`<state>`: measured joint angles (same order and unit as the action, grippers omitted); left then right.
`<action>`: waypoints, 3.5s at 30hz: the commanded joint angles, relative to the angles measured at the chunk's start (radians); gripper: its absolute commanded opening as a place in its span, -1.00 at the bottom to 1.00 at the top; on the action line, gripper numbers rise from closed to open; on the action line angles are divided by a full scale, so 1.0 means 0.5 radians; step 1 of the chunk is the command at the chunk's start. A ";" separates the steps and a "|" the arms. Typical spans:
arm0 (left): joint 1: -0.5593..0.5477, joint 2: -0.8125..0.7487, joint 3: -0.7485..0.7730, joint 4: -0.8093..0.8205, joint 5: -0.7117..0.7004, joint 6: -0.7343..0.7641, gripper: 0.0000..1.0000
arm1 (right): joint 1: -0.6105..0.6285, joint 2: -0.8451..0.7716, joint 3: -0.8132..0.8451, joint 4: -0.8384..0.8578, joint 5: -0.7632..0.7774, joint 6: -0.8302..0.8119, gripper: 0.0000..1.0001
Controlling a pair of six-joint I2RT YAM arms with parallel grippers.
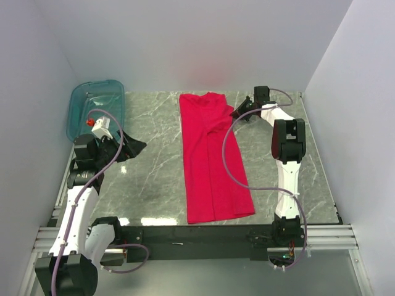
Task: Fold and stack the t-shirts
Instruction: Fold the tshirt
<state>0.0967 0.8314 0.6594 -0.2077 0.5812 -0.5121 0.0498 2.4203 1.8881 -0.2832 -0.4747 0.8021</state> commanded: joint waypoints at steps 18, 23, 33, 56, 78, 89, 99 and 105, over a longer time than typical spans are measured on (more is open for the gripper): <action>0.006 0.064 0.003 0.078 0.145 0.018 0.71 | 0.474 -0.453 -0.153 0.238 0.924 -1.095 -1.00; 0.006 0.061 -0.003 0.081 0.169 0.012 0.71 | 0.630 -0.490 -0.153 0.260 1.149 -1.309 -1.00; 0.003 0.071 -0.003 0.084 0.181 0.015 0.71 | 0.928 -0.343 -0.018 0.183 1.508 -1.843 -0.83; 0.003 0.089 0.000 0.096 0.215 0.015 0.71 | 0.606 -0.622 -0.236 -0.350 0.149 -2.622 0.25; 0.003 0.120 -0.012 0.106 0.243 0.000 0.70 | 0.557 -0.561 -0.316 -0.332 0.057 -3.635 0.14; 0.003 0.113 -0.015 0.106 0.261 -0.004 0.70 | 0.581 -0.456 -0.187 -0.397 0.139 -3.672 -0.37; 0.006 0.126 -0.018 0.124 0.280 -0.010 0.70 | 0.578 -0.674 -0.536 -0.403 0.084 -3.890 -1.00; 0.003 0.147 -0.021 0.142 0.307 -0.019 0.70 | 0.585 -0.812 -0.791 -0.314 0.072 -3.936 -0.87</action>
<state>0.0967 0.8959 0.6548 -0.1825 0.6968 -0.5171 0.3336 2.1098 1.5227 -0.4610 -0.4198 -1.1381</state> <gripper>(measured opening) 0.851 0.038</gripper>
